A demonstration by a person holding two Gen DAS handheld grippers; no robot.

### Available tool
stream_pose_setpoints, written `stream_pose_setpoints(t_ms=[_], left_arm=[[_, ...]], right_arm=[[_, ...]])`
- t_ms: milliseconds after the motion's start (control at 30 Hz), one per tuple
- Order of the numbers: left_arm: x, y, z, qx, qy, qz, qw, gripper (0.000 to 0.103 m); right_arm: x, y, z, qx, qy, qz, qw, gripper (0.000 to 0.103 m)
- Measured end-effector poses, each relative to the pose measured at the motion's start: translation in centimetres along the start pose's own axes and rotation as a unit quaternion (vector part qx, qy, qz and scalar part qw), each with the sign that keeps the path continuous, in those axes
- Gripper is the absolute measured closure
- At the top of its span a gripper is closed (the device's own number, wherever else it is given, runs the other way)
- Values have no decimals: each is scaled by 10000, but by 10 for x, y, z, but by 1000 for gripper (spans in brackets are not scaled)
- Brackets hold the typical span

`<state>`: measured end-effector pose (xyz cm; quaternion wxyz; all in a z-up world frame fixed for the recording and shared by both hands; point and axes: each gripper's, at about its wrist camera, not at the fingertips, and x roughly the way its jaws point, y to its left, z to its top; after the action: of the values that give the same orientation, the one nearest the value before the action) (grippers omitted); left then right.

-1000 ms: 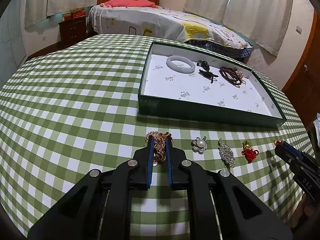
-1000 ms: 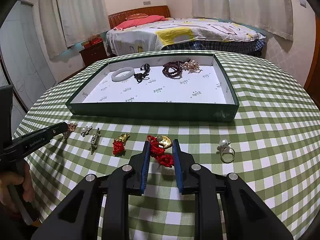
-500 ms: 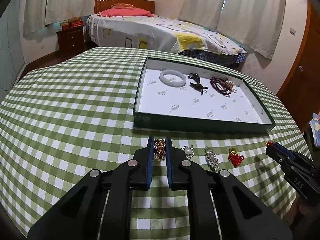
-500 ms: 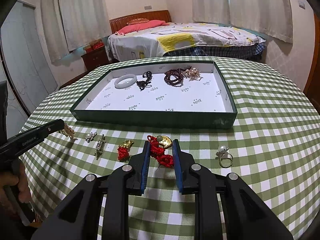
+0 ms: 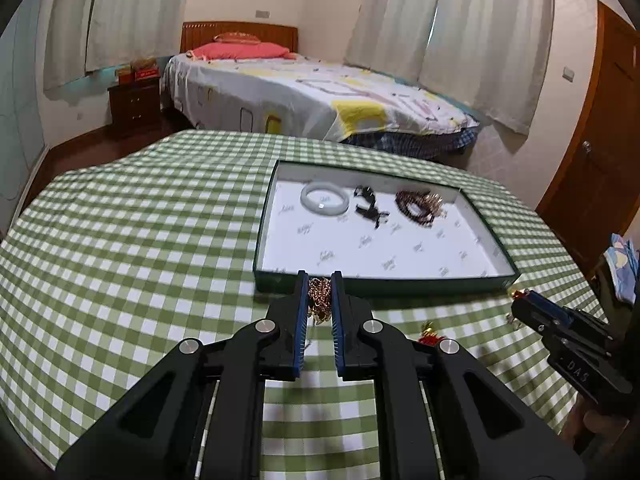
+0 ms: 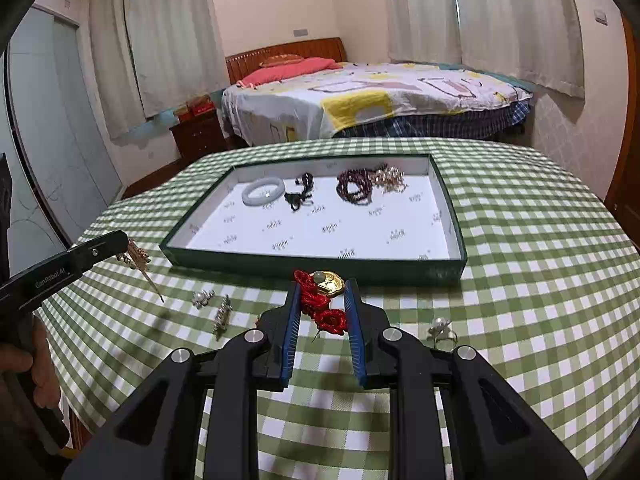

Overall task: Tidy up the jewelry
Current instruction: 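Lift the gold chain and red knot charm and carry both over the green box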

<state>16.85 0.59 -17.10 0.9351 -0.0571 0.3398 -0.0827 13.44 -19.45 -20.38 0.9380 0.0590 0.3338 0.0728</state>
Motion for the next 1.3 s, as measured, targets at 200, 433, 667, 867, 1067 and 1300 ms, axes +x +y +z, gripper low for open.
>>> stream_pose_setpoints(t_ms=[200, 433, 667, 867, 1067, 1300], left_arm=[[-12, -11, 17, 87, -237, -132, 9996, 92], [-17, -19, 40, 178, -506, -209, 9983, 92], [-17, -27, 63, 294, -780, -275, 9961, 92], [-10, -39, 86, 418, -977, -362, 9937, 92], [11, -51, 107, 487, -1031, -469, 9924, 92], [50, -56, 121, 481, -949, -510, 9930, 92]], right_arm=[[-10, 2, 13, 7, -190, 43, 9998, 80], [-21, 0, 38, -54, -533, 11, 9986, 80], [-28, -4, 70, -162, -937, -80, 9954, 80], [-21, -6, 96, -214, -1193, -144, 9925, 80], [-6, -10, 117, -261, -1317, -195, 9907, 80], [25, -23, 129, -212, -1278, -294, 9911, 80]])
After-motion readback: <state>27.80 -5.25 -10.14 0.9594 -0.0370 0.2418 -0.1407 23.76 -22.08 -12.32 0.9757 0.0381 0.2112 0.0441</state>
